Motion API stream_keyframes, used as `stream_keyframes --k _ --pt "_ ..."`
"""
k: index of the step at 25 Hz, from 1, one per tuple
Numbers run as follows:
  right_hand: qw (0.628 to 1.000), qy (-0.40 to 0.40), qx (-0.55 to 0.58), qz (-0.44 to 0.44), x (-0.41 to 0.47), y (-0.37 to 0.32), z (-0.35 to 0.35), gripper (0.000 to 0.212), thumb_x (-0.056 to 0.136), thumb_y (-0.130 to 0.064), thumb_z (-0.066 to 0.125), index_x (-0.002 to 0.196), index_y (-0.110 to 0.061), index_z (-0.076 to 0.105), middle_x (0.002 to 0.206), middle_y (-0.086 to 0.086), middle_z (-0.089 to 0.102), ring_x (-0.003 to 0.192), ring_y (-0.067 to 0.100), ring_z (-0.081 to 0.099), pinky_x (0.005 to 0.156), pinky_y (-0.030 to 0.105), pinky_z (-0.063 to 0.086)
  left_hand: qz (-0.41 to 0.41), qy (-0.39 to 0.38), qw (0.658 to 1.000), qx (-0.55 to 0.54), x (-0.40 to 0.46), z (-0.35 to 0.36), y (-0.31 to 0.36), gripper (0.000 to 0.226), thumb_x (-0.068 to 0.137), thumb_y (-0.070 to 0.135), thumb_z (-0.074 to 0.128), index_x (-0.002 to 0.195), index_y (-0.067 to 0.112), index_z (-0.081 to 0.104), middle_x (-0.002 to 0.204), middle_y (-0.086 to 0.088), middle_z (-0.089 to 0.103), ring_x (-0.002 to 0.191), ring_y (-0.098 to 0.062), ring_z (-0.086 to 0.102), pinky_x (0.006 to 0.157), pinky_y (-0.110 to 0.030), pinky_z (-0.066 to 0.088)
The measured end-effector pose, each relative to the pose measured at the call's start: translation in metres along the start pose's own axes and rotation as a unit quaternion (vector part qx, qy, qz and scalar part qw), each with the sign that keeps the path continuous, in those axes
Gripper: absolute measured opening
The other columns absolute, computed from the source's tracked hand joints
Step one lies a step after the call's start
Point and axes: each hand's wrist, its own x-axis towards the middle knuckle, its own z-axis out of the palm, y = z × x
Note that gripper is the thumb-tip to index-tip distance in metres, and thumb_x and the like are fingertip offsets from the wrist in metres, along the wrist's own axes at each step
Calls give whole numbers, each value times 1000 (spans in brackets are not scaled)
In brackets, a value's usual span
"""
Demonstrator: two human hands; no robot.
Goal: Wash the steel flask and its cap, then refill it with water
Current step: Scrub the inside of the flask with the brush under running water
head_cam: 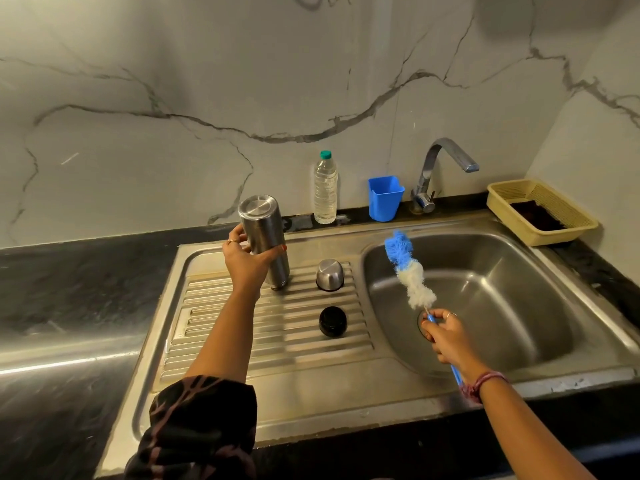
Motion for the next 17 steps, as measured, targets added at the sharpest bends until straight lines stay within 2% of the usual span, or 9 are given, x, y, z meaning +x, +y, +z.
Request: stream_keyframes --k 11,17 --pt "1000 3 -19 -9 5 -9 6 5 93 -16 55 98 -15 56 63 3 51 41 7 37 35 19 29 0 -24 1000 14 14 5 -5 90 69 11 87 141 26 34 138 -7 50 126 -25 50 108 -45 43" --pt "1000 3 -1 1 9 -8 6 5 93 -14 55 98 -13 56 61 3 50 37 5 34 34 18 26 3 -29 1000 6 10 5 -12 97 65 12 90 143 24 33 141 -6 48 129 -23 47 108 -40 42"
